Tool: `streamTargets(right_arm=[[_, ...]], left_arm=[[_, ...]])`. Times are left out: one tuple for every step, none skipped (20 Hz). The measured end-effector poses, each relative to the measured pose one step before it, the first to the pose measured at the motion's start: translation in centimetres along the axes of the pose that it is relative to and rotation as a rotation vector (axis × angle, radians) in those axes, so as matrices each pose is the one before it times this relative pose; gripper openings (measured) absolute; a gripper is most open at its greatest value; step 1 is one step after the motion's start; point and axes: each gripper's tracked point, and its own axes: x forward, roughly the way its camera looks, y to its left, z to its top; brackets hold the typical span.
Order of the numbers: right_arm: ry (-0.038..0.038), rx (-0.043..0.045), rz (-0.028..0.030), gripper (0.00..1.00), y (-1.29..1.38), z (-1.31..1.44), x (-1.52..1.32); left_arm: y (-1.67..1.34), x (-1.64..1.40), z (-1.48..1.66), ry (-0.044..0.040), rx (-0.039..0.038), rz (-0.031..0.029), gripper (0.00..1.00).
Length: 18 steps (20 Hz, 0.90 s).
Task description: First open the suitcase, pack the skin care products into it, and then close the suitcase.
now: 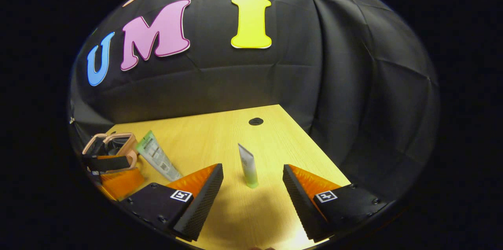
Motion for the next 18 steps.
streamTargets(right_arm=[[0.00541, 0.00418, 0.00613, 0.97, -0.059, -0.332, 0.707], [0.01208, 0.01294, 0.00960, 0.97, 0.031, -0.433, 0.739], [0.00857, 0.01629, 0.00238, 0.97, -0.131, -0.334, 0.501], [-0.00143, 0.01749, 0.00453, 0.98, -0.046, -0.008, 0.576], [0.00009, 0.01196, -0.00026, 0.97, -0.074, 0.039, 0.554], [-0.00062, 0.00905, -0.00681, 0.97, -0.307, -0.141, 0.511], [0.00434, 0.01377, -0.00654, 0.97, -0.204, -0.152, 0.418], [0.01139, 0.01795, -0.00644, 0.97, -0.051, -0.176, 0.416], [0.01109, 0.01712, -0.00098, 0.98, 0.078, -0.269, 0.522], [0.01236, 0.01299, -0.00131, 0.98, -0.037, -0.356, 0.195], [0.00902, 0.00259, 0.00088, 0.98, -0.031, -0.326, 0.186], [0.00106, -0.00783, -0.00380, 0.98, 0.007, -0.254, 0.296], [-0.00246, -0.01524, -0.00162, 0.98, 0.111, -0.081, 0.411], [-0.00071, -0.01361, 0.00004, 0.98, 0.437, -0.043, 0.694], [0.00341, -0.00739, 0.00240, 0.98, 0.241, -0.072, 0.562], [0.00357, -0.00287, 0.00158, 0.98, 0.170, -0.177, 0.569], [0.00383, -0.00057, 0.00080, 0.98, 0.158, -0.231, 0.442], [0.00230, -0.00340, -0.00189, 0.98, 0.109, -0.132, 0.511]], left_arm=[[-0.015, 1.377, -0.211, 0.00385, 0.00395, 0.00408, 0.99], [-0.181, 1.477, -0.015, -0.00639, 0.00547, -0.00118, 0.98], [-0.222, 1.413, 0.123, -0.00626, 0.00701, -0.00063, 0.96], [-0.071, 1.585, -0.344, 0.00775, 0.00354, 0.00486, 0.96], [-0.166, 1.293, -0.392, 0.02275, 0.00049, 0.00968, 0.96], [-0.139, 1.281, -0.458, 0.01964, -0.00051, 0.01838, 0.96], [-0.059, 0.858, -0.333, 0.01881, -0.00225, 0.01503, 0.96], [0.024, 0.719, -0.331, 0.00831, -0.00608, 0.02262, 0.96], [0.263, 0.566, -0.252, 0.01186, -0.00462, 0.02625, 0.87], [0.304, 0.260, -0.316, 0.00961, -0.00469, 0.02769, 0.85], [0.548, 0.259, -0.042, 0.01120, -0.00379, 0.03319, 0.70], [0.259, -0.067, 0.114, -0.00427, -0.01106, 0.00842, 0.65], [0.177, 0.100, -0.053, 0.00085, -0.00816, 0.00879, 0.49], [0.111, -0.079, 0.010, 0.00201, -0.00663, 0.00645, 0.49], [0.155, 0.022, 0.127, -0.00194, 0.00177, 0.01003, 0.50], [0.073, 0.043, -0.068, 0.00049, 0.00393, 0.00350, 0.46], [-0.042, -0.017, 0.073, 0.00009, -0.00007, -0.00013, 0.48], [0.040, 0.041, -0.002, -0.00206, -0.00155, -0.00003, 0.44]])
